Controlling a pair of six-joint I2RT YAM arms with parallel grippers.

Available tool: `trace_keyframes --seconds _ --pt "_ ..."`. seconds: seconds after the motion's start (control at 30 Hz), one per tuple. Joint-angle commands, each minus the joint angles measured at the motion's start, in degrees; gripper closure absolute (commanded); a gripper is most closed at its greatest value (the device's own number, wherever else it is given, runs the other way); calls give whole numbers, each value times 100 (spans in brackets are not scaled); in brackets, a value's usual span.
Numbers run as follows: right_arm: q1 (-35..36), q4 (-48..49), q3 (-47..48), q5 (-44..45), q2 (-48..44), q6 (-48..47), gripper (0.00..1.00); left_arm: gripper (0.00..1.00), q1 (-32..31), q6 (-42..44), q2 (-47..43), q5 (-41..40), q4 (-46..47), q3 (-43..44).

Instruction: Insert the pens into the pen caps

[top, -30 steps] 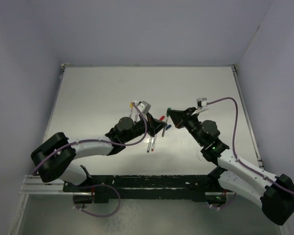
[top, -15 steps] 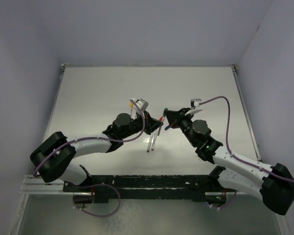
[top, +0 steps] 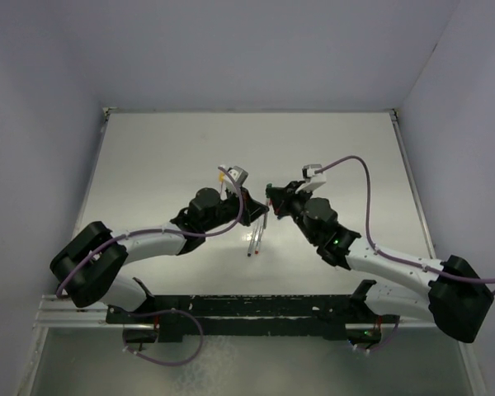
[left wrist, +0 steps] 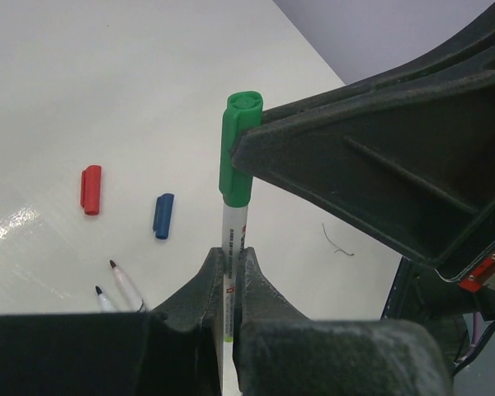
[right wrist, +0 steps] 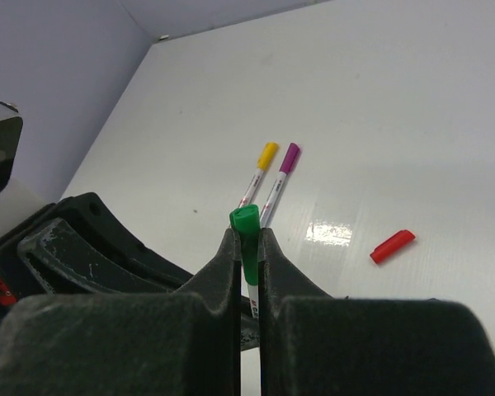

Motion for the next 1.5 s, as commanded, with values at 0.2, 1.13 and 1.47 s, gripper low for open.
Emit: trace_keyframes --seconds 0.2,1.13,1.47 --pt "659 -1496 -154 -833 314 139 100 100 417 254 -584 -1111 1935 419" --pt "526 -4571 1755 1978 -330 69 64 100 2053 647 -951 -1489 -2988 1125" --pt "79 -5552 1896 2281 -318 705 0 100 2371 940 191 -1408 -3991 1938"
